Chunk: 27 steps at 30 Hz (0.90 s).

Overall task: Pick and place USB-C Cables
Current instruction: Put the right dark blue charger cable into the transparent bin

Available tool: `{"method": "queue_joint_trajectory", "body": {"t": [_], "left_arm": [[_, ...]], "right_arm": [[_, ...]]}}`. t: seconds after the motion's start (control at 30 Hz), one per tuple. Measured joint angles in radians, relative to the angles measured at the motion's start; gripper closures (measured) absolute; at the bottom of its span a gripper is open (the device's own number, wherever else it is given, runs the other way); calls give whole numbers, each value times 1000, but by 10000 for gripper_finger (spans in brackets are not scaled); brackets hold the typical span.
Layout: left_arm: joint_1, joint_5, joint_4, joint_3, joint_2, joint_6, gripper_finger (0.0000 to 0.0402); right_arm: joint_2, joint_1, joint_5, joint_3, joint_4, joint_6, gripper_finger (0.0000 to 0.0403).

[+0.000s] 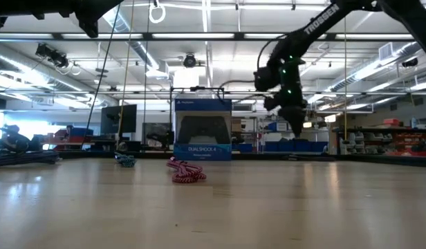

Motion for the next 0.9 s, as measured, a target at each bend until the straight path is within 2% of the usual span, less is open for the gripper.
{"method": "queue_joint_trajectory", "body": {"t": [0.1,0.27,0.43,0.63,0.7,0.9], "left_arm": [[0,0,-2,0,0,0,202],[0,0,-5,0,0,11,202],[3,0,-5,0,0,27,202],[3,0,-4,0,0,27,202],[3,0,-4,0,0,27,202],[3,0,-4,0,0,27,202]], "right_arm": [[-26,0,13,-115,43,-74,243],[-69,-2,144,-232,143,-185,243],[-78,-6,182,-252,183,-296,243],[-78,1,185,-252,192,-347,243],[-78,10,164,-252,200,-350,243],[-78,24,-8,-252,204,-253,247]]}}
